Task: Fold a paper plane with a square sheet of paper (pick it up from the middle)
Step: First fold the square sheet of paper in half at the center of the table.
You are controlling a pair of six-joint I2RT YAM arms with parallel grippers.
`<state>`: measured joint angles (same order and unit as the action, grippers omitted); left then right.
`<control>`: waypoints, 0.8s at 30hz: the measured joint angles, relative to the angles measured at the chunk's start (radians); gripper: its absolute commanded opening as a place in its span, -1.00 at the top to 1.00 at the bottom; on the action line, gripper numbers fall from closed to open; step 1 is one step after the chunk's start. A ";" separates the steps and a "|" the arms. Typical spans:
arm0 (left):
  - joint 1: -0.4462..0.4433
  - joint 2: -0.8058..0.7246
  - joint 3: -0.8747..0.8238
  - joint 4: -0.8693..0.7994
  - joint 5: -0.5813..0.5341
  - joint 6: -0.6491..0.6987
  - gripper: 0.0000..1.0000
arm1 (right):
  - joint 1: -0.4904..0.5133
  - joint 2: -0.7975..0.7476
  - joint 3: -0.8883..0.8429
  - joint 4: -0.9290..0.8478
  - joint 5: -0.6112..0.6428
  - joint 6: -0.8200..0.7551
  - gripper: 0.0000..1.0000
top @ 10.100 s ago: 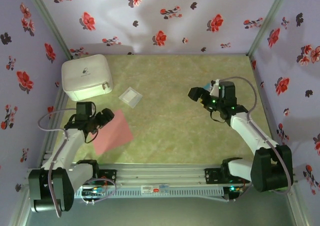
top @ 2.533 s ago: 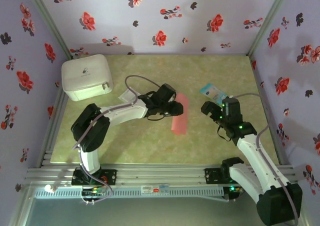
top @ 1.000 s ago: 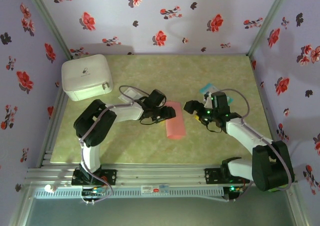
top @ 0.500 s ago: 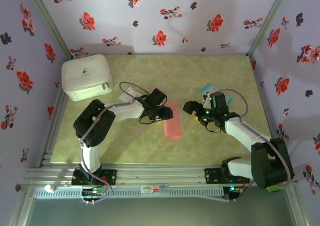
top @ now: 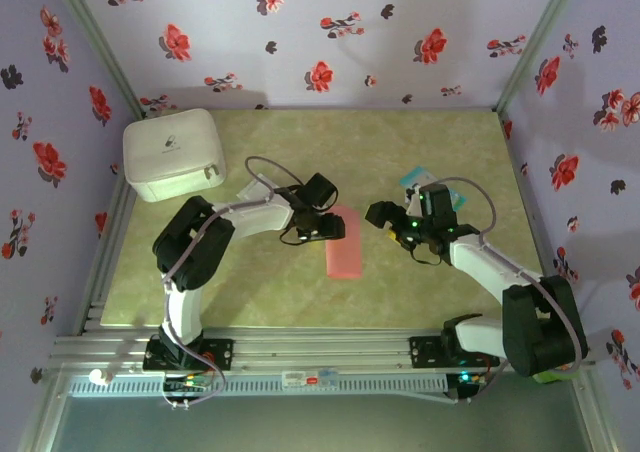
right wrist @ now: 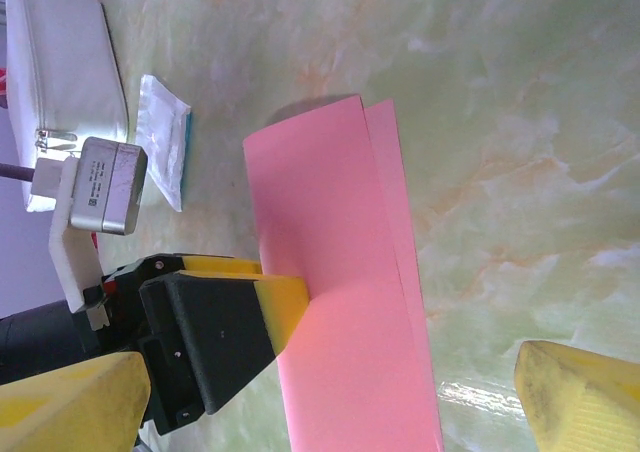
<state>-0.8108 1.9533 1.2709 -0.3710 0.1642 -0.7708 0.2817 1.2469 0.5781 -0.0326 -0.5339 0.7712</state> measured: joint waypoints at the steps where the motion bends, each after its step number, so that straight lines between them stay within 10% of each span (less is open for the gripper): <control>1: -0.001 0.002 0.003 -0.003 0.000 0.005 -0.22 | 0.000 0.000 0.000 0.000 0.000 0.000 -0.90; 24: -0.027 0.040 0.071 -0.084 -0.048 0.078 -0.31 | 0.002 0.075 0.000 -0.018 0.051 -0.019 -0.44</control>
<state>-0.8379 1.9930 1.3422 -0.4553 0.1165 -0.6926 0.2836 1.3220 0.5781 -0.0502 -0.4831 0.7521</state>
